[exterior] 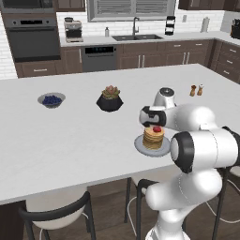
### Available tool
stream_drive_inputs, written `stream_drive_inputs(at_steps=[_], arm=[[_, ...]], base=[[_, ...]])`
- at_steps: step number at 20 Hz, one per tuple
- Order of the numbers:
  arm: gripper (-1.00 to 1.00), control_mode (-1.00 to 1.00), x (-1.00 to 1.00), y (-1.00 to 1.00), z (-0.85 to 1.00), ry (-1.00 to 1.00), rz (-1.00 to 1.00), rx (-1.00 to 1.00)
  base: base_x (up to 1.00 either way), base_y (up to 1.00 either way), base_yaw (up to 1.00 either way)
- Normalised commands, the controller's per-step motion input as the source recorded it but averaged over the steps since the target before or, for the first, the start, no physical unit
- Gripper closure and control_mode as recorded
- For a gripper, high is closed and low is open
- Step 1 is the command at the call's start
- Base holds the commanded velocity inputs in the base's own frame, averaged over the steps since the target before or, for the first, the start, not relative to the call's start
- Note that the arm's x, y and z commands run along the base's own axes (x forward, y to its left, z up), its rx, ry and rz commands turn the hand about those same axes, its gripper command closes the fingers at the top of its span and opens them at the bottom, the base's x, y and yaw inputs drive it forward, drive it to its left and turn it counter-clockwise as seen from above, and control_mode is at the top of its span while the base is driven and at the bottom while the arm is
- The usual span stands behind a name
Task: Take the strawberry from the fridge and place it on top of the pancake, located on the dining counter.
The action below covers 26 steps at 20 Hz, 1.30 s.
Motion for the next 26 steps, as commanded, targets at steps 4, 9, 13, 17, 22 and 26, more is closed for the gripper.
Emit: stream_drive_inputs(at_steps=[4, 9, 13, 17, 22, 26], arm=[[-1.00, -1.00, 0.22, 0.00, 0.40, -0.13, 0.00, 0.00], [-1.00, -1.00, -0.18, 0.00, 0.31, -0.03, 0.00, 0.00], [-1.00, -1.00, -0.93, 0.00, 0.12, -0.11, 0.00, -0.01], [-1.00, -1.00, -1.00, 0.01, 0.43, -0.01, 0.00, -0.03], [-1.00, -1.00, -1.00, 0.39, 0.48, 0.01, 0.01, -0.06], [-1.00, -1.00, -1.00, 0.98, 0.29, 0.04, 0.10, -0.07]], base=[[0.00, 0.00, 0.00], [0.00, 0.00, 0.00], [0.00, 0.00, 0.00], [0.00, 0.00, 0.00], [0.00, 0.00, 0.00], [0.00, 0.00, 0.00]])
